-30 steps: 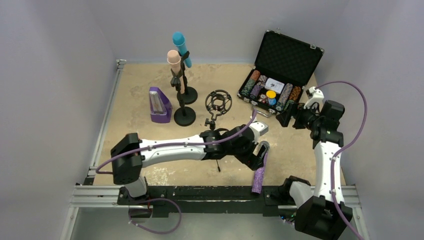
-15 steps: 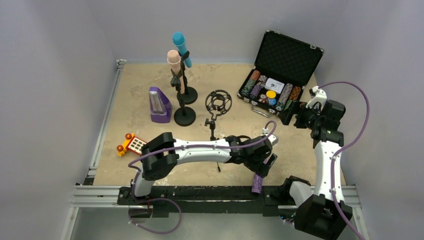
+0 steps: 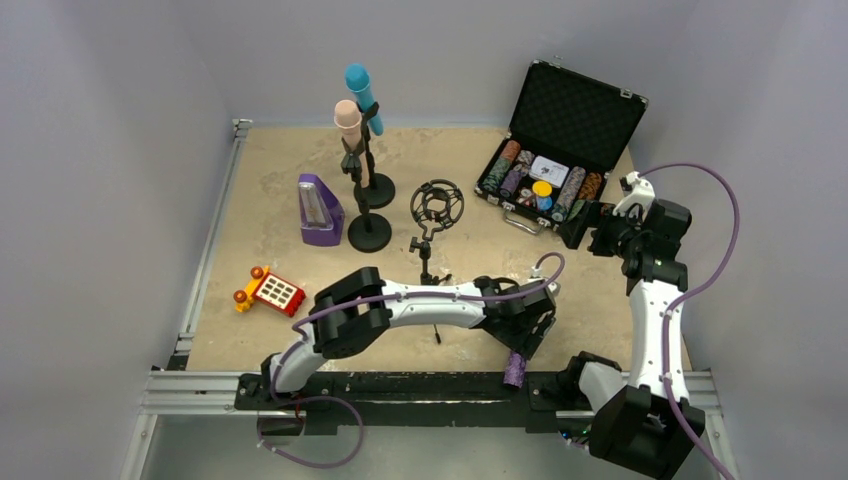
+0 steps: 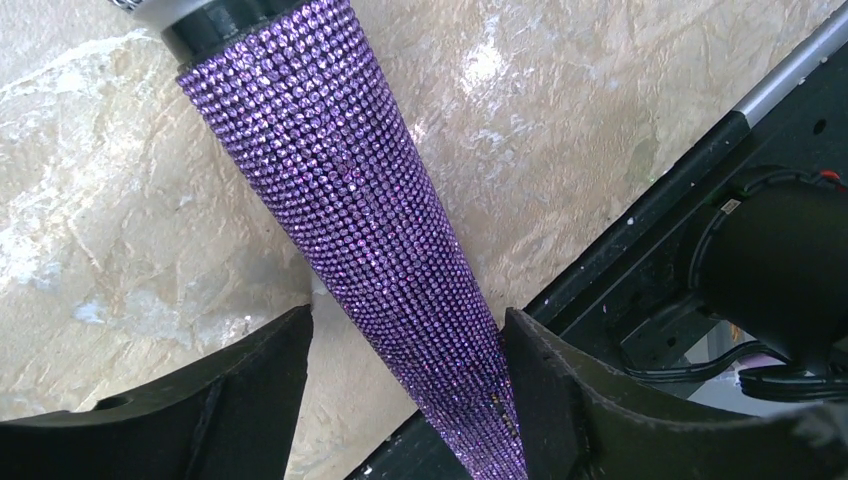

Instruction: Attach the microphones to the stand

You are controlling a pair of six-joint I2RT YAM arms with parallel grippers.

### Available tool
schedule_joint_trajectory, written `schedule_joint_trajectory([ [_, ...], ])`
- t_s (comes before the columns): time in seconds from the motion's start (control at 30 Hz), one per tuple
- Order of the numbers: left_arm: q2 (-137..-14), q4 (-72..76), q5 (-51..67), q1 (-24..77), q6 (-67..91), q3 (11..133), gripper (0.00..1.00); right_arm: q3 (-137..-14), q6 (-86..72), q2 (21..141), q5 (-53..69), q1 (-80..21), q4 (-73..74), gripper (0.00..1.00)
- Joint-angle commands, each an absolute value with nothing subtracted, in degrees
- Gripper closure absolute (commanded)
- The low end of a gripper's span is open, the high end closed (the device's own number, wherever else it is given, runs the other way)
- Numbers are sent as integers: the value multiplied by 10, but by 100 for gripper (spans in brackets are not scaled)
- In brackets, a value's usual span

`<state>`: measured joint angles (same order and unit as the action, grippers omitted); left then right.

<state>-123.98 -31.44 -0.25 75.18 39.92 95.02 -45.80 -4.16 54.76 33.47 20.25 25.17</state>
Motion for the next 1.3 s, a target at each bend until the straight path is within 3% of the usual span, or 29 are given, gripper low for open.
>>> schedule_joint_trajectory([
  [0.0,-1258,-353,-22,755,400,974,27,-472,-50,546,330,205,233,3],
  [0.13,-1265,-382,-43,754,383,969,39,-471,-50,546,330,205,234,3],
  [0.37,-1225,-391,-84,749,368,920,75,-471,-46,549,345,206,236,3],
  [0.47,-1182,-372,-99,744,358,890,98,-472,-37,551,362,206,241,4],
  [0.5,-1165,-364,-106,742,353,876,100,-472,-32,551,371,206,242,4],
  [0.67,-1059,-295,-142,727,331,796,100,-480,28,556,462,206,269,3],
  [0.87,-964,-199,-186,716,291,735,100,-487,112,574,660,205,328,3],
  [1.27,-994,-148,-198,675,276,798,100,-471,20,654,782,205,291,6],
])
